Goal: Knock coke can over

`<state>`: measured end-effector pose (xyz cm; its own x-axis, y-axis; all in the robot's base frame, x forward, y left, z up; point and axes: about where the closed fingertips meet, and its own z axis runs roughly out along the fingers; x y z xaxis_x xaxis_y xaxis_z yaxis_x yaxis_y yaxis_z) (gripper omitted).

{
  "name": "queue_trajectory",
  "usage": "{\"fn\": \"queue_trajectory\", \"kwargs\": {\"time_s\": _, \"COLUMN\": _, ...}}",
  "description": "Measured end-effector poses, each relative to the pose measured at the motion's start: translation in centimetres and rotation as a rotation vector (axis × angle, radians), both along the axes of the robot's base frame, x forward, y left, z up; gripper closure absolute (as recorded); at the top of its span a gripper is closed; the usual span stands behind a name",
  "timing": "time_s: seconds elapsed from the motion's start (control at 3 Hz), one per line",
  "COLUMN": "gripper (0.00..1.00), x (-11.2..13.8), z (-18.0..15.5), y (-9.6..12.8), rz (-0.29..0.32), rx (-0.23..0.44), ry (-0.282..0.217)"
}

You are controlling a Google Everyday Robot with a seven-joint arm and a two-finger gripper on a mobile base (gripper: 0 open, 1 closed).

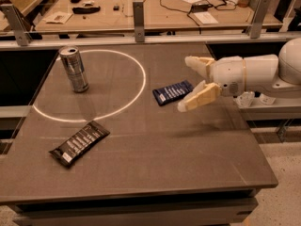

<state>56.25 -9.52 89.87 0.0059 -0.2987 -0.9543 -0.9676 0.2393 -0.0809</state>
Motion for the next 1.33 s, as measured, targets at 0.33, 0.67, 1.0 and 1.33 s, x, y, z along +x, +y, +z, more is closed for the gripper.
{"fn": "queue_trajectory", "kwargs": {"time_s": 0.33, "gripper": 0.0, "x": 1.9, "z": 0.2, "y": 3.6, "rz": 0.016, "rx": 0.033, "ry": 0.006}}
{"fn": "queue_trajectory", "kwargs": {"time_s": 0.67, "gripper": 0.0, "x": 3.9, "z": -0.3, "y": 7.0, "rz": 0.067, "rx": 0.081, "ry": 0.008}}
{"fn": "queue_trajectory", "kwargs": {"time_s": 1.0, "gripper": 0.0, "x": 5.9, "z": -0.2, "y": 10.3, "rz": 0.128, "rx": 0.097, "ry": 0.011}}
{"fn": "queue_trajectory", "kwargs": {"time_s": 1.33, "gripper": 0.0, "x": 6.7, "z": -0.2, "y": 12.6, "rz": 0.121, "rx": 0.056, "ry": 0.033}}
